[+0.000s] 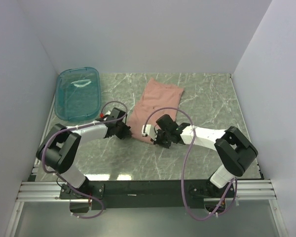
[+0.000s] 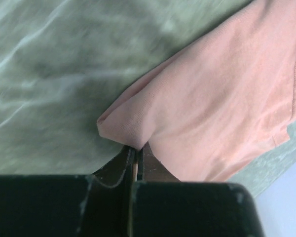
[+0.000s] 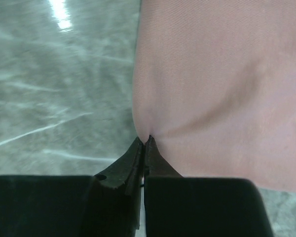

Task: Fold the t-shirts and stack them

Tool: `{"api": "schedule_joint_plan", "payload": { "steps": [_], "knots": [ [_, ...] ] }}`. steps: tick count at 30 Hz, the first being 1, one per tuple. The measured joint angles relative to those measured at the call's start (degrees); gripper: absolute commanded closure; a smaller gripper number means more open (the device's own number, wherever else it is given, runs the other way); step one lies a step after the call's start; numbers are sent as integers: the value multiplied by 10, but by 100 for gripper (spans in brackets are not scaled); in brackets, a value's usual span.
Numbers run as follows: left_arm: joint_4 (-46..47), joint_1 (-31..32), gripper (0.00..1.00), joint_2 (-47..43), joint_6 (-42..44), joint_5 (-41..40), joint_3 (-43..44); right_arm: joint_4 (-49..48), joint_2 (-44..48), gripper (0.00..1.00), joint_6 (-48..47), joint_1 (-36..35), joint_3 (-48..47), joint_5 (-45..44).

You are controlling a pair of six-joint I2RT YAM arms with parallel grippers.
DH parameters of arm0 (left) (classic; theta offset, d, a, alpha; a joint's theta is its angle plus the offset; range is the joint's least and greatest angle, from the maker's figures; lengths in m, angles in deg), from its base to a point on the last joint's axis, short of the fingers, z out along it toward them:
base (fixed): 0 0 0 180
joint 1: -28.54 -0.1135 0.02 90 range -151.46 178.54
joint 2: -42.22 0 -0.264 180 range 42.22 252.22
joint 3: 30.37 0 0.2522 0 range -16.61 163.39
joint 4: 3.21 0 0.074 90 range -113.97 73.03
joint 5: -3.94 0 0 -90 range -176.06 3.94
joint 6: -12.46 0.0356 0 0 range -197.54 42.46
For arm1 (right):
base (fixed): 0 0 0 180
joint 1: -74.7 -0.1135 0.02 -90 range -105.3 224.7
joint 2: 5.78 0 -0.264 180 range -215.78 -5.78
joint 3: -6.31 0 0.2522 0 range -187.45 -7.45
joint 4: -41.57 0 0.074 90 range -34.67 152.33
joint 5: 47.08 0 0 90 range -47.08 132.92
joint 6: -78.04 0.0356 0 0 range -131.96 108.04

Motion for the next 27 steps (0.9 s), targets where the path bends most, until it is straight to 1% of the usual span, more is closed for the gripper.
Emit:
{"api": "schedule_joint_plan", "payload": {
  "steps": [4,8,17,21,27],
  "knots": [
    [13,3,100,-47,1,20,-45,29,19,100,-12,1,3,41],
    [8,10,100,-101,1,41,-80,65,66,100,-24,1,15,85],
    [-38,48,100,-228,-6,79,-125,152,176,100,-38,-13,43,150],
    [-68,63,100,-259,-11,86,-134,177,216,100,-36,-29,53,161],
    [-78,65,100,-270,-13,85,-128,187,219,100,-34,-29,52,158]
  ]
}}
